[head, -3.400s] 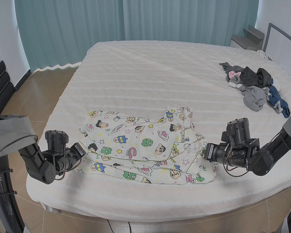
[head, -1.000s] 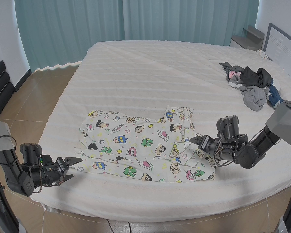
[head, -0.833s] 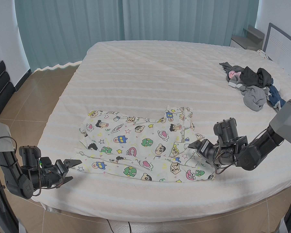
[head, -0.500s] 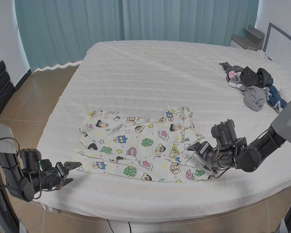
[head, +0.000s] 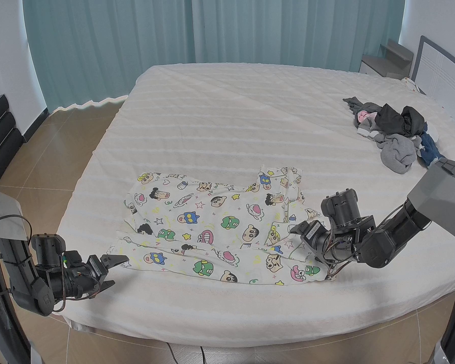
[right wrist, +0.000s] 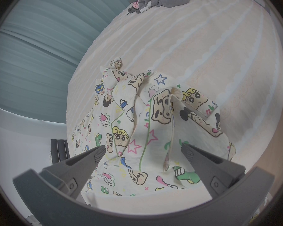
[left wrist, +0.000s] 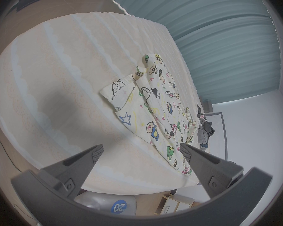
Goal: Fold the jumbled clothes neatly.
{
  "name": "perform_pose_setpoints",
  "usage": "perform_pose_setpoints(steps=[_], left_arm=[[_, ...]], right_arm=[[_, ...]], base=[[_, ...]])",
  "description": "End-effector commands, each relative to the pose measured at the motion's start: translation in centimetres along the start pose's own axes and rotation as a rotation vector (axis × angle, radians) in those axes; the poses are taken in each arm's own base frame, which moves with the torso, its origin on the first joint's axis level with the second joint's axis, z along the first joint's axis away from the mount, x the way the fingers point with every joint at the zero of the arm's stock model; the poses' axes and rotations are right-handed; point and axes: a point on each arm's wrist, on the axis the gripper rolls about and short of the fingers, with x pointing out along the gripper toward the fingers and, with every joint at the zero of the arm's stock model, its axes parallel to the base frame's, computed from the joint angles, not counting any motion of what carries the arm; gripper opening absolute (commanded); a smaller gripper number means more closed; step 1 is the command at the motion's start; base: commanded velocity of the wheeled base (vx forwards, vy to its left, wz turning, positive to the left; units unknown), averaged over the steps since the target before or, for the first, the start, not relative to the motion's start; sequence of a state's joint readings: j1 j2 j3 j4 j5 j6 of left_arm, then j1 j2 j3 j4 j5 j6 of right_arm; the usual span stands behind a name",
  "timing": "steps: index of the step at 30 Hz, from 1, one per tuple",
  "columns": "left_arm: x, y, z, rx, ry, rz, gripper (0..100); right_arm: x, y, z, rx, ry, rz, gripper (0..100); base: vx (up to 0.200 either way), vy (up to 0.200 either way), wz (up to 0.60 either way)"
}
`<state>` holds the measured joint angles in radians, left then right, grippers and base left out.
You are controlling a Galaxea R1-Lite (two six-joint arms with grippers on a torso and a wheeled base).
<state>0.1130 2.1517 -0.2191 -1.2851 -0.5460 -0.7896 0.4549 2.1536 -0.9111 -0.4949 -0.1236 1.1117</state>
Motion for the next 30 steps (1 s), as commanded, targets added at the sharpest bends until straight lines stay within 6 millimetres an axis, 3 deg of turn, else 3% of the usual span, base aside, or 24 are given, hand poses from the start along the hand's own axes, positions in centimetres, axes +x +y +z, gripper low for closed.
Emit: perform_pose_setpoints(steps=[1,23,24,30], left_arm=[[0.1,0.1,0.0,-0.002,0.001,0.002,100],[0.1,0.1,0.0,-0.002,0.001,0.002,100],[0.1,0.1,0.0,-0.001,0.001,0.002,100],[0.1,0.1,0.0,-0.002,0.001,0.002,100]], right_arm=[[0.4,-0.3,-0.1,-0.003,0.003,-0.015,100],[2.4,-0.2,-0.1,-0.023,-0.003,-0.017,100],[2.5,-0.2,-0.1,-0.023,-0.003,-0.017,0],[2.6,-0.2,-0.1,-0.029,0.000,-0.017,0]], base=[[0.000,0.000,0.00],[0.000,0.000,0.00],[0.000,0.000,0.00],[0.000,0.000,0.00]])
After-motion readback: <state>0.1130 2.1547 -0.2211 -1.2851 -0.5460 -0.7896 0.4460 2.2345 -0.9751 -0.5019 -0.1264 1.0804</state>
